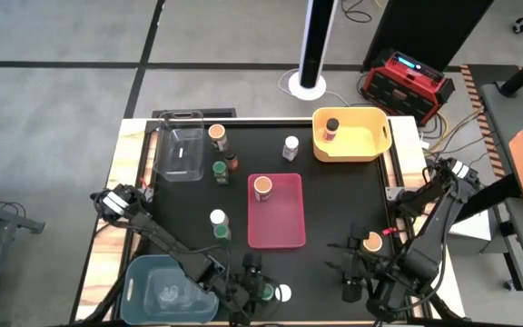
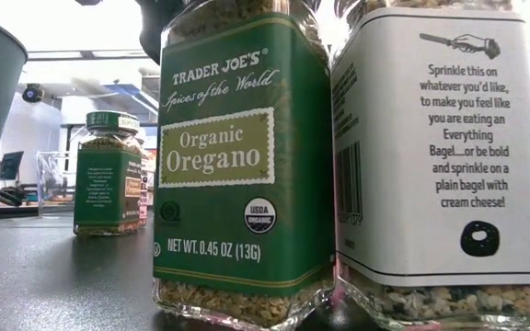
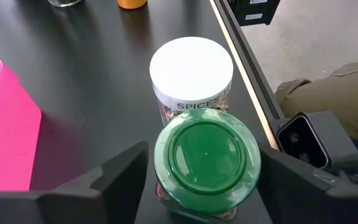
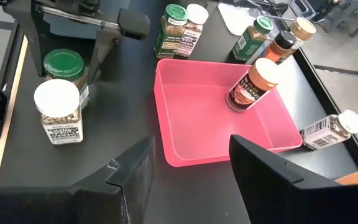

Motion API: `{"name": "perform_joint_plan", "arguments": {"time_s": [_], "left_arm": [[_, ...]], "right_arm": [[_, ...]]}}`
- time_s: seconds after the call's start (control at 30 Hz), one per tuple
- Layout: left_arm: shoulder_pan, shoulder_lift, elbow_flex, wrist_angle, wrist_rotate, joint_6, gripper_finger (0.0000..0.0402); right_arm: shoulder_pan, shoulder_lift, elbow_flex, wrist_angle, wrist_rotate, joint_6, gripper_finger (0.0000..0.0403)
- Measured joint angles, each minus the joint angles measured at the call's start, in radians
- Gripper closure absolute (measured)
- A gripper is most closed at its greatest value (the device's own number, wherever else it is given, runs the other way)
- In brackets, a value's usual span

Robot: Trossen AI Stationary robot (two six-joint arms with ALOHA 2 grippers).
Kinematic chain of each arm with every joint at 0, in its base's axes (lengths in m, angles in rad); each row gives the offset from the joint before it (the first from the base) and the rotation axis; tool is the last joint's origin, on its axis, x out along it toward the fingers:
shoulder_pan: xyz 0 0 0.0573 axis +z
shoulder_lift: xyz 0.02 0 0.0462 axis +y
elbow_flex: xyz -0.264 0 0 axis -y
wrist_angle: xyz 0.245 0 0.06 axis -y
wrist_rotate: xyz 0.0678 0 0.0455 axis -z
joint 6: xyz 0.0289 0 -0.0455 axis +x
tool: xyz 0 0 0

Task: Sort spices by type
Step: Put the bottom green seasoning bottle into the blue bin

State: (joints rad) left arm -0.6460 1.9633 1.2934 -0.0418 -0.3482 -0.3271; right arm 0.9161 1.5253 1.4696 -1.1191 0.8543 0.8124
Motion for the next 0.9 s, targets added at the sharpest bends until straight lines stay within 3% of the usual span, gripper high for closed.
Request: {"name": "perform_joint_plan", "arguments": {"time_s": [0.3, 0.9], "left_arm": [[0.0, 0.0, 0.0, 0.001, 0.021, -0.005, 0.0209], [-0.001, -0.054, 0.0, -0.034, 0.023, 0.016, 0.0205]], "right_arm": [[0.0, 0.0, 0.0, 0.0, 0.0, 0.0, 0.0204], [0.0, 0.0, 0.0, 0.001, 0.0, -0.001, 0.0204]]}}
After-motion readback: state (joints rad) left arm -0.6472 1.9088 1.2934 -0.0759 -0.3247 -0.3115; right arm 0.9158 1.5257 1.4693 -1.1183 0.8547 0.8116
